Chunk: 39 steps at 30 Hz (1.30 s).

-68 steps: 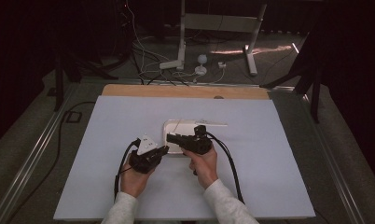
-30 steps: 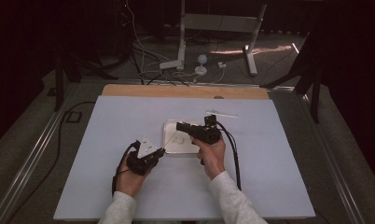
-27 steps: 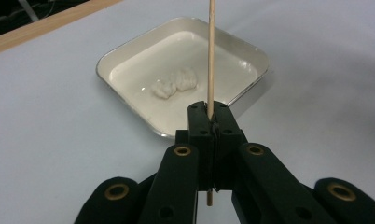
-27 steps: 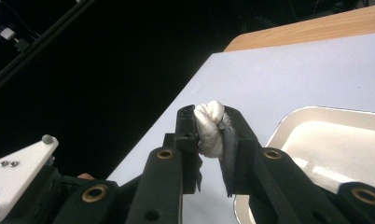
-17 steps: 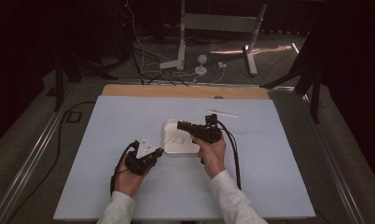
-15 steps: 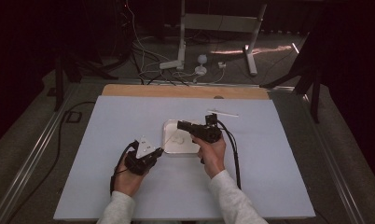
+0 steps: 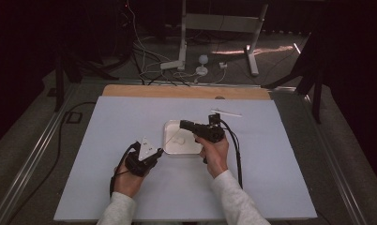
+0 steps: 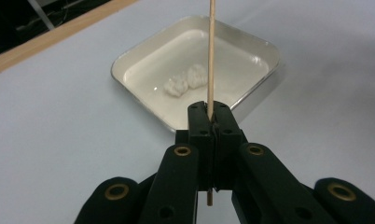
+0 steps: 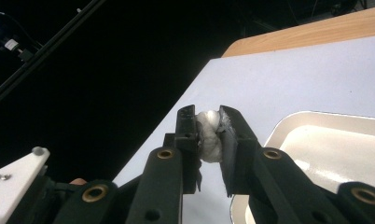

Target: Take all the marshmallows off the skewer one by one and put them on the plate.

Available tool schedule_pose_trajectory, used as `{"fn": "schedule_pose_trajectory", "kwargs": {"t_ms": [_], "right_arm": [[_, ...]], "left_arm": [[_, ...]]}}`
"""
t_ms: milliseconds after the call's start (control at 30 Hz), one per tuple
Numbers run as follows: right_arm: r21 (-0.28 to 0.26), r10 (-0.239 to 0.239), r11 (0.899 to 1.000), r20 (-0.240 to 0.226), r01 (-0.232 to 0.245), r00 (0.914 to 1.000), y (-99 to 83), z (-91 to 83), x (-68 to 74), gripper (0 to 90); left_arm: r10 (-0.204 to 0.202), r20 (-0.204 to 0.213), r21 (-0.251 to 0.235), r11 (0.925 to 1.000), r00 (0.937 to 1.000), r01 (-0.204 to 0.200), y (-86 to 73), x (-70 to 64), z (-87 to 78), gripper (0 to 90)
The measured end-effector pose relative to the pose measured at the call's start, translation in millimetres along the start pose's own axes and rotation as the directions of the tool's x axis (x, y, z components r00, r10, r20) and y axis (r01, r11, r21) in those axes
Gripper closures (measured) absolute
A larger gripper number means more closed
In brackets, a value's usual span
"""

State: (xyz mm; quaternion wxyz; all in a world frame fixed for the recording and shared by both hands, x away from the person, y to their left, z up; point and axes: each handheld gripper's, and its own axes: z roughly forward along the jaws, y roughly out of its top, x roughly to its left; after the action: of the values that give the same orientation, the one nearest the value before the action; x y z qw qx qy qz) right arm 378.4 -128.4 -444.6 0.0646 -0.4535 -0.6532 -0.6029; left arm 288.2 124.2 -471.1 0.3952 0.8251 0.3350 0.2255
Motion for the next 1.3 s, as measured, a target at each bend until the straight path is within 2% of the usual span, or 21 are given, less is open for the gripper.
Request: {"fn": "schedule_pose_trajectory", "kwargs": {"t_ms": [133, 200, 300, 333, 367, 400, 433, 500, 567, 667, 733, 833, 1033, 1300], "right_arm": [[-0.005, 0.011, 1.000, -0.001, -0.011, 0.9999, 0.1, -0.2, -1.4, 79.0], [-0.005, 0.013, 1.000, 0.000, -0.013, 0.9999, -0.5, -0.1, -0.9, 79.0], [-0.013, 0.015, 1.000, 0.005, -0.015, 0.9999, -1.1, -0.8, 0.1, 79.2], [-0.014, 0.005, 1.000, 0.007, -0.005, 1.0000, -1.0, -0.3, 0.8, 79.2], [-0.008, -0.006, 1.000, 0.016, 0.007, 0.9998, -0.8, 0.0, 1.5, 79.3], [-0.011, -0.001, 1.000, 0.017, 0.001, 0.9999, -0.5, -0.5, 0.8, 79.5], [-0.056, 0.006, 0.998, 0.050, -0.004, 0.9987, 1.0, -5.3, -0.2, 79.8], [-0.151, 0.069, 0.987, 0.054, -0.061, 0.9962, 15.4, -26.9, -12.4, 79.9], [-0.124, 0.016, 0.992, 0.085, -0.006, 0.9962, 28.5, -41.8, -14.4, 79.4], [-0.097, -0.022, 0.995, 0.081, 0.029, 0.9965, 32.1, -48.0, -11.5, 78.9], [-0.077, -0.033, 0.996, 0.073, 0.039, 0.9968, 28.2, -43.5, -11.2, 78.6], [-0.050, -0.038, 0.998, 0.072, 0.041, 0.9967, 21.4, -35.6, -12.6, 78.2], [-0.004, -0.062, 0.998, 0.078, 0.062, 0.9951, 17.2, -25.8, -10.4, 77.4], [0.045, -0.057, 0.998, 0.072, 0.054, 0.9957, 11.4, -13.1, -14.7, 73.1]], "left_arm": [[0.010, -0.008, 0.018, 0.9998, 0.9999, -0.010, -0.3, -0.1, 0.7, 90.0], [-0.006, -0.006, 0.010, 0.9999, 1.0000, 0.006, -2.1, 2.1, 1.3, 90.0], [0.003, -0.020, 0.024, 0.9997, 0.9998, -0.003, -3.2, 1.8, 1.7, 90.0], [0.015, -0.021, 0.032, 0.9994, 0.9997, -0.014, -3.4, 1.0, 2.3, 90.0], [0.009, -0.023, 0.035, 0.9994, 0.9997, -0.008, -4.5, 1.7, 2.7, 90.0], [0.029, -0.058, 0.080, 0.9965, 0.9979, -0.024, -5.6, 1.6, 4.1, 90.0], [0.048, -0.081, 0.118, 0.9923, 0.9956, -0.039, -11.4, 3.4, 5.6, 90.0], [-0.029, -0.065, 0.106, 0.9938, 0.9975, 0.036, -21.1, 13.4, 3.3, 90.0], [-0.039, -0.062, 0.072, 0.9965, 0.9973, 0.043, -14.1, 14.3, 0.2, 90.0], [-0.023, -0.056, 0.068, 0.9973, 0.9981, 0.027, -7.7, 8.7, 4.6, 90.0], [-0.012, -0.060, 0.076, 0.9970, 0.9981, 0.016, -7.4, 6.8, 4.9, 90.0], [-0.026, -0.059, 0.065, 0.9974, 0.9979, 0.030, -6.8, 8.5, 2.5, 90.0], [-0.027, -0.057, 0.055, 0.9981, 0.9980, 0.030, -5.2, 7.3, 0.8, 90.0], [-0.018, -0.048, 0.066, 0.9976, 0.9987, 0.021, -3.8, 5.9, 4.2, 89.9]]}}
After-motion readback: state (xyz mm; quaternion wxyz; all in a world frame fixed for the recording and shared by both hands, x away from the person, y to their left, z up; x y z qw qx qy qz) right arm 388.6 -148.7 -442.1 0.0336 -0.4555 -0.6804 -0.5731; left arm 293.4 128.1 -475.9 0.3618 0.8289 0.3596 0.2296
